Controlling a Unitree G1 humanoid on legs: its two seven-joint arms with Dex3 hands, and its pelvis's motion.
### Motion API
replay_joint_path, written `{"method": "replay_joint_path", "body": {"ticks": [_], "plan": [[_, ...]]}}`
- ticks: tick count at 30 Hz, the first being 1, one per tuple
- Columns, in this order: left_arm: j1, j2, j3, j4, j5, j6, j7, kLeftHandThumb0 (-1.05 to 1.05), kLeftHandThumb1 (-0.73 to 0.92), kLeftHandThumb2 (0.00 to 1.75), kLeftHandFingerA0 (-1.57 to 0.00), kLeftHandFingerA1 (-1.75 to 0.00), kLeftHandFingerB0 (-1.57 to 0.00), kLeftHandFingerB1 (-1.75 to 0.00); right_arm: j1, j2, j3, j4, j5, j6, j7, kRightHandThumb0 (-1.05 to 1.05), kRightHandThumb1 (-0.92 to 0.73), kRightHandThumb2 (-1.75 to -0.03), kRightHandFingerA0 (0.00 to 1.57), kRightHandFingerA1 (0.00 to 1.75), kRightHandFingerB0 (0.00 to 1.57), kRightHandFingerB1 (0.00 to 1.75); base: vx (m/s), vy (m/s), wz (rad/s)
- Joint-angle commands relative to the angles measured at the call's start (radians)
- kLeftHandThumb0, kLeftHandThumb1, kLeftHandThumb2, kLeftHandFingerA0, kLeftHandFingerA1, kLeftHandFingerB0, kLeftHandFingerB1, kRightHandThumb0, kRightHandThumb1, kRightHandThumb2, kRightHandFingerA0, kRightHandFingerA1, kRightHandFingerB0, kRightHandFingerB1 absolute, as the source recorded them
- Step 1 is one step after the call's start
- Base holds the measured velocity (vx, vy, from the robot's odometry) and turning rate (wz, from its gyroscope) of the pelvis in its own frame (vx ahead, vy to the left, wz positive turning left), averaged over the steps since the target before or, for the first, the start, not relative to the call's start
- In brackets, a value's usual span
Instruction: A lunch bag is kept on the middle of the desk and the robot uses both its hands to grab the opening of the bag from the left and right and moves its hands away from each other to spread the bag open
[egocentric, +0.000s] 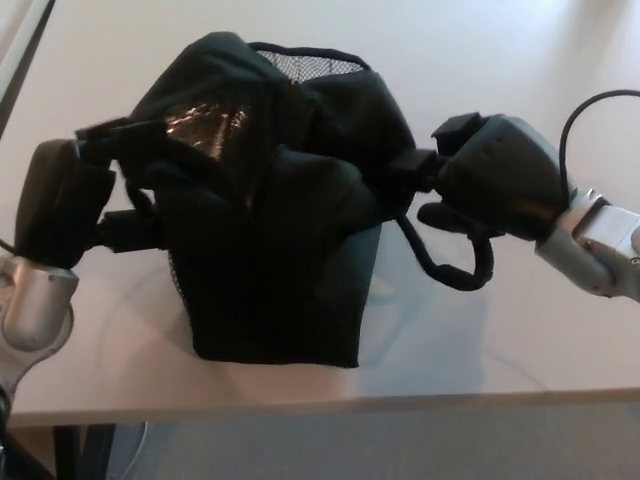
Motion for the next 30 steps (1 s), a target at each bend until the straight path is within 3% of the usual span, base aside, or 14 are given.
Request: {"method": "replay_joint_path", "body": {"ticks": [1, 4, 5, 6, 8, 9, 11, 20, 21, 25, 28, 29, 30], "plan": [[0.070, -0.016, 0.010, -0.211, 0.089, -0.095, 0.150, -0.08, 0.53, 0.63, -0.56, -0.84, -0.77, -0.58, -0.035, -0.013, -0.106, -0.025, 0.087, -0.049, -0.033, -0.21, -0.58, -0.58, 0.77, 1.30, 0.73, 0.94, 0.00, 0.000, 0.00], [0.112, -0.057, 0.050, -0.333, 0.112, -0.113, 0.209, 0.03, 0.47, 0.69, -0.49, -0.71, -0.73, -0.50, -0.038, -0.022, -0.176, -0.048, 0.133, -0.078, 0.007, -0.24, -0.57, -0.57, 0.79, 1.17, 0.77, 0.79, 0.00, 0.000, 0.00], [0.119, -0.065, 0.059, -0.358, 0.125, -0.110, 0.224, 0.01, 0.51, 0.65, -0.46, -0.65, -0.67, -0.45, -0.036, -0.027, -0.193, -0.058, 0.140, -0.085, 0.018, -0.26, -0.55, -0.56, 0.84, 1.01, 0.80, 0.66, 0.00, 0.000, 0.00], [0.129, -0.072, 0.068, -0.391, 0.136, -0.100, 0.235, 0.06, 0.52, 0.69, -0.40, -0.64, -0.55, -0.39, -0.030, -0.030, -0.214, -0.069, 0.153, -0.088, 0.036, -0.33, -0.55, -0.57, 0.86, 0.64, 0.70, 0.47, 0.00, 0.000, 0.00], [0.151, -0.078, 0.081, -0.448, 0.164, -0.070, 0.251, 0.06, 0.55, 0.68, -0.39, -0.62, -0.49, -0.39, -0.014, -0.033, -0.247, -0.084, 0.170, -0.088, 0.065, -0.35, -0.54, -0.57, 0.81, 0.53, 0.62, 0.42, 0.00, 0.000, 0.00], [0.157, -0.075, 0.084, -0.456, 0.165, -0.069, 0.248, 0.07, 0.57, 0.66, -0.40, -0.50, -0.43, -0.36, -0.008, -0.034, -0.255, -0.089, 0.165, -0.081, 0.052, -0.44, -0.45, -0.71, 0.66, 0.53, 0.50, 0.47, 0.00, 0.000, 0.00], [0.167, -0.067, 0.087, -0.472, 0.170, -0.067, 0.246, 0.08, 0.57, 0.67, -0.39, -0.48, -0.41, -0.35, 0.004, -0.037, -0.271, -0.105, 0.156, -0.070, 0.031, -0.43, -0.44, -0.70, 0.63, 0.52, 0.47, 0.46, 0.00, 0.000, 0.00], [0.167, -0.029, 0.086, -0.469, 0.271, -0.027, 0.362, 0.12, 0.54, 0.74, -0.40, -0.44, -0.38, -0.35, 0.044, -0.066, -0.325, -0.164, 0.158, -0.074, 0.036, -0.42, -0.45, -0.70, 0.61, 0.52, 0.47, 0.46, 0.00, 0.000, 0.00], [0.157, -0.008, 0.094, -0.454, 0.248, -0.041, 0.345, 0.12, 0.52, 0.74, -0.41, -0.42, -0.37, -0.34, 0.049, -0.080, -0.339, -0.182, 0.169, -0.082, 0.034, -0.35, -0.54, -0.56, 0.64, 0.44, 0.48, 0.37, 0.00, 0.000, 0.00], [0.149, 0.046, 0.128, -0.478, 0.230, -0.012, 0.341, 0.13, 0.54, 0.71, -0.36, -0.45, -0.35, -0.34, 0.088, -0.105, -0.403, -0.270, 0.205, -0.070, 0.040, -0.36, -0.54, -0.56, 0.61, 0.44, 0.49, 0.38, 0.00, 0.000, 0.00], [0.152, 0.062, 0.180, -0.502, 0.210, 0.004, 0.379, 0.09, 0.53, 0.76, -0.44, -0.47, -0.38, -0.35, 0.145, -0.139, -0.462, -0.379, 0.222, -0.042, 0.051, -0.45, -0.46, -0.71, 0.56, 0.53, 0.43, 0.47, 0.00, 0.000, 0.00], [0.154, 0.073, 0.194, -0.502, 0.184, 0.002, 0.364, 0.07, 0.54, 0.74, -0.37, -0.48, -0.33, -0.33, 0.163, -0.151, -0.483, -0.413, 0.223, -0.031, 0.044, -0.40, -0.54, -0.56, 0.59, 0.43, 0.45, 0.36, 0.00, 0.000, 0.00], [0.155, 0.077, 0.202, -0.503, 0.174, 0.002, 0.357, 0.07, 0.54, 0.74, -0.37, -0.48, -0.33, -0.33, 0.176, -0.156, -0.498, -0.437, 0.223, -0.022, 0.048, -0.40, -0.54, -0.56, 0.59, 0.43, 0.45, 0.36, 0.00, 0.000, 0.00]]}}
